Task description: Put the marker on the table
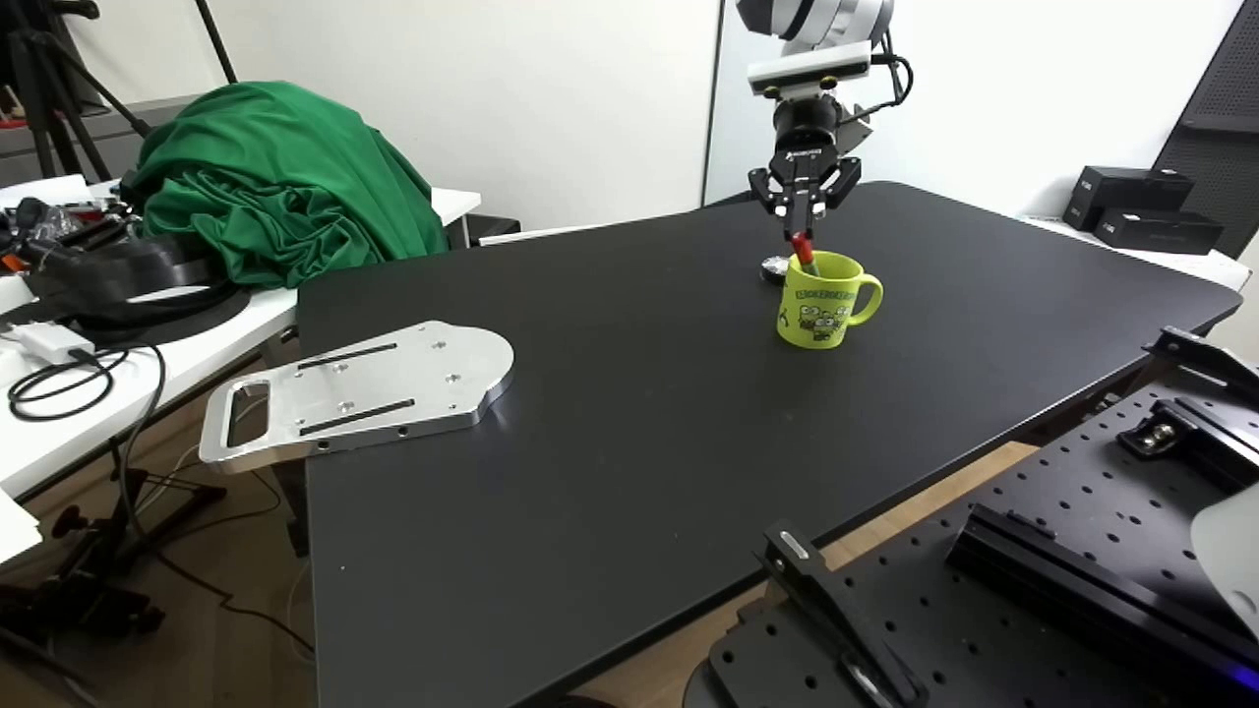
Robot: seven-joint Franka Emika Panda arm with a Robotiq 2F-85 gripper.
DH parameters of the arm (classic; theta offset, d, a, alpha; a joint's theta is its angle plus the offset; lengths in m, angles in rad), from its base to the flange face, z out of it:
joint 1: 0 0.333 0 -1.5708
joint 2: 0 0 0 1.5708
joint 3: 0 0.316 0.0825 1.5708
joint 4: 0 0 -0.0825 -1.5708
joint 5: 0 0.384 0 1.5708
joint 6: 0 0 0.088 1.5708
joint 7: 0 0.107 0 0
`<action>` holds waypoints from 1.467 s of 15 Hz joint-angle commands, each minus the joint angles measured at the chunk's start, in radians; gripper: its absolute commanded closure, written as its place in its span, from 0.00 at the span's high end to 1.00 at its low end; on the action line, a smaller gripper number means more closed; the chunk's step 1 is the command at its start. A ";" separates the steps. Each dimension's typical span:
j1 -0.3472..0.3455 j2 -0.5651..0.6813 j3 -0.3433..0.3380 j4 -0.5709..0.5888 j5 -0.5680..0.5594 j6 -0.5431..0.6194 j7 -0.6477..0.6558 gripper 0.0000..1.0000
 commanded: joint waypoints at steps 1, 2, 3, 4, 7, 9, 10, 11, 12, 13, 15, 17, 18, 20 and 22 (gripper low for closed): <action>-0.015 -0.071 0.009 0.005 0.042 -0.058 0.021 0.05; -0.017 -0.092 0.012 0.002 0.054 -0.078 0.020 0.05; -0.019 -0.112 0.014 -0.001 0.070 -0.094 0.020 0.05; -0.023 -0.134 0.018 -0.001 0.089 -0.125 0.019 0.05; -0.012 -0.201 0.009 -0.013 0.105 -0.184 0.018 0.05; 0.025 -0.263 -0.028 -0.050 0.037 -0.067 0.008 0.05; 0.021 -0.275 -0.033 -0.050 0.017 -0.036 -0.002 0.05; 0.015 -0.287 -0.041 -0.054 -0.005 0.016 -0.014 0.05; 0.000 -0.292 -0.048 -0.052 -0.018 0.067 -0.028 0.05; -0.014 -0.296 -0.054 -0.052 -0.026 0.123 -0.038 0.05; -0.057 -0.278 -0.068 -0.037 -0.013 0.237 -0.055 0.05; -0.110 -0.232 -0.075 -0.009 0.021 0.349 -0.052 0.05; -0.136 -0.200 -0.076 0.005 0.036 0.412 -0.047 0.05; -0.168 -0.145 -0.077 0.007 0.059 0.558 -0.023 0.05; -0.176 -0.074 -0.086 0.012 0.049 0.700 0.025 0.05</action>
